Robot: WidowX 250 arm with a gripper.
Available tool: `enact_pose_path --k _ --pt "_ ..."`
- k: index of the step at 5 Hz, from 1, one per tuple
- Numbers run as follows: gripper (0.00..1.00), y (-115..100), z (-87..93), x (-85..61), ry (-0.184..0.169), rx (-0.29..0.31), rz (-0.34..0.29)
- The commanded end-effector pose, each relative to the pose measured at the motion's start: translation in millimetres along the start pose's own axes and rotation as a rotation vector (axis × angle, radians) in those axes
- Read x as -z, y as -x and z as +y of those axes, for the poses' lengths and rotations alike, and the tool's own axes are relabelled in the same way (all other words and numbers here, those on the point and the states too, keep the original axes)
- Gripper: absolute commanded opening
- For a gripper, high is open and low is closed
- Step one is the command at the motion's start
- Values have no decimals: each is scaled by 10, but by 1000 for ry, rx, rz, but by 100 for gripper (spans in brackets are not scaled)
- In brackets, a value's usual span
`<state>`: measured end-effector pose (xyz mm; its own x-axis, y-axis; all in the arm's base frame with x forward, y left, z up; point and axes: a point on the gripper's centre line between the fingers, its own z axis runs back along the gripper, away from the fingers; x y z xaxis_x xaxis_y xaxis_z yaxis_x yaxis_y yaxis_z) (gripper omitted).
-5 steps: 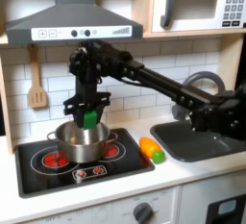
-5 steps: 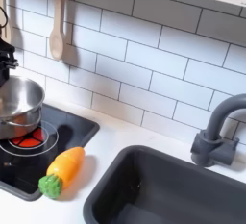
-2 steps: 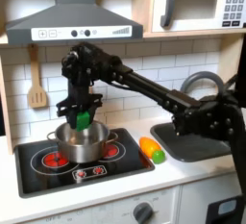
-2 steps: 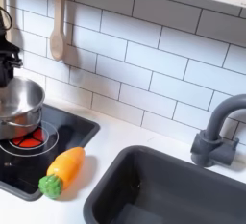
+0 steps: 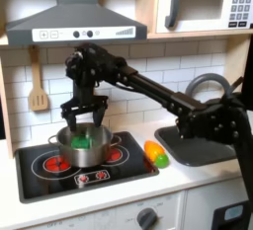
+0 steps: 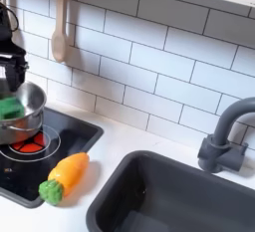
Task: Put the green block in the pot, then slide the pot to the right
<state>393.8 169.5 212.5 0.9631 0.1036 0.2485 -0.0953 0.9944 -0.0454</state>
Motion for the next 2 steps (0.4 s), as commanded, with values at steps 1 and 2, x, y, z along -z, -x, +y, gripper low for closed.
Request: enact_pose_path --k 1,2 --pt "100 79 -32 151 6 28 48" --pt "100 73 -80 222 5 42 66"
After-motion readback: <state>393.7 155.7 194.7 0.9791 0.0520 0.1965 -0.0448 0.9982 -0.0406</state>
